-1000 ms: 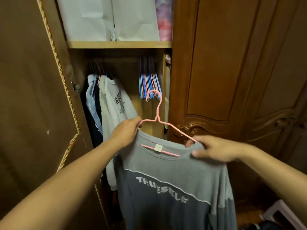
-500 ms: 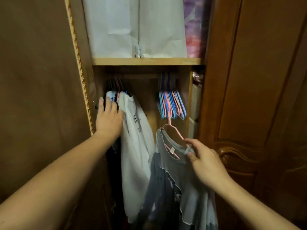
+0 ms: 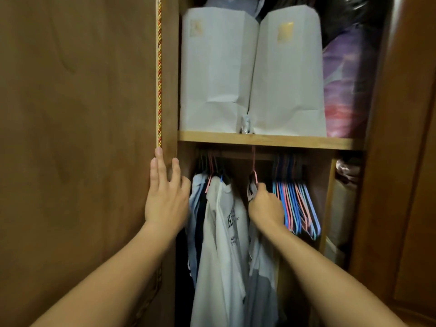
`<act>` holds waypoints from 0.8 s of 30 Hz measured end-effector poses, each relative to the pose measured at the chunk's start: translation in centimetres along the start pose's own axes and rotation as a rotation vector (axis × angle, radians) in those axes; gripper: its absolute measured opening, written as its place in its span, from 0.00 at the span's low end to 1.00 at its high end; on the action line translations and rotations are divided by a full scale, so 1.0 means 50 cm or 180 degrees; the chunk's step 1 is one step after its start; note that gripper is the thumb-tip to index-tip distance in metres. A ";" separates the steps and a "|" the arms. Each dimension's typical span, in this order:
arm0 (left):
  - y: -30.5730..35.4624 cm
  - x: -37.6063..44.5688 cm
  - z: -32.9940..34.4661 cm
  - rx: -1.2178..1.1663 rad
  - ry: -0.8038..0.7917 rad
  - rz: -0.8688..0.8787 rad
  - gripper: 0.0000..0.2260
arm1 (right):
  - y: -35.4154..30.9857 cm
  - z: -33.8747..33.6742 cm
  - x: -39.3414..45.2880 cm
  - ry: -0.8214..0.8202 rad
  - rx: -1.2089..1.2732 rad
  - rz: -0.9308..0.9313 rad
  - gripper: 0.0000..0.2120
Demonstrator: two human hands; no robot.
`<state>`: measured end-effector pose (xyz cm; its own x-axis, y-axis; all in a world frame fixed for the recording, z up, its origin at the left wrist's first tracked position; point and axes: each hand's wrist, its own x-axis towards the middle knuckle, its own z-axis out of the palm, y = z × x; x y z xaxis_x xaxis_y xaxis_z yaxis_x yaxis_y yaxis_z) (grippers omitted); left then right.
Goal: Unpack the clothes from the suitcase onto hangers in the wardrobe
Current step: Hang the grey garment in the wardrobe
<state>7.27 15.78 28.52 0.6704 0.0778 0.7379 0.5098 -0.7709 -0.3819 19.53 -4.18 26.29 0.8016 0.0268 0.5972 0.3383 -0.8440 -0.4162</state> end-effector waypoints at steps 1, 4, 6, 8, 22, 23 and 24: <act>-0.001 -0.003 0.006 0.0082 0.0010 0.0039 0.18 | 0.005 0.013 0.027 -0.0034 -0.0003 0.0031 0.15; -0.003 -0.007 0.026 0.0210 0.0138 0.0085 0.18 | 0.041 0.065 0.082 -0.0209 -0.0053 0.0070 0.17; -0.002 -0.006 0.029 0.0200 0.0187 0.0049 0.16 | 0.068 0.096 0.091 -0.0429 -0.0094 0.0089 0.21; 0.003 -0.002 0.034 0.0177 0.0188 -0.0007 0.15 | 0.091 0.127 0.083 -0.0561 0.0059 0.0127 0.23; 0.019 0.006 0.051 0.0111 0.0286 -0.0108 0.21 | -0.064 0.230 0.101 -0.1714 0.0647 -0.0590 0.20; 0.019 0.006 0.050 0.0094 0.0288 -0.0098 0.21 | -0.050 0.224 0.095 -0.1846 0.0800 -0.0676 0.21; 0.019 0.005 0.049 0.0080 0.0287 -0.0097 0.20 | -0.030 0.211 0.090 -0.2060 0.0926 -0.0734 0.21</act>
<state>9.27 16.63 26.98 0.6038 0.0430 0.7960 0.5433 -0.7528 -0.3715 27.81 2.84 22.36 0.7941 0.5719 0.2057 0.5778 -0.6053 -0.5475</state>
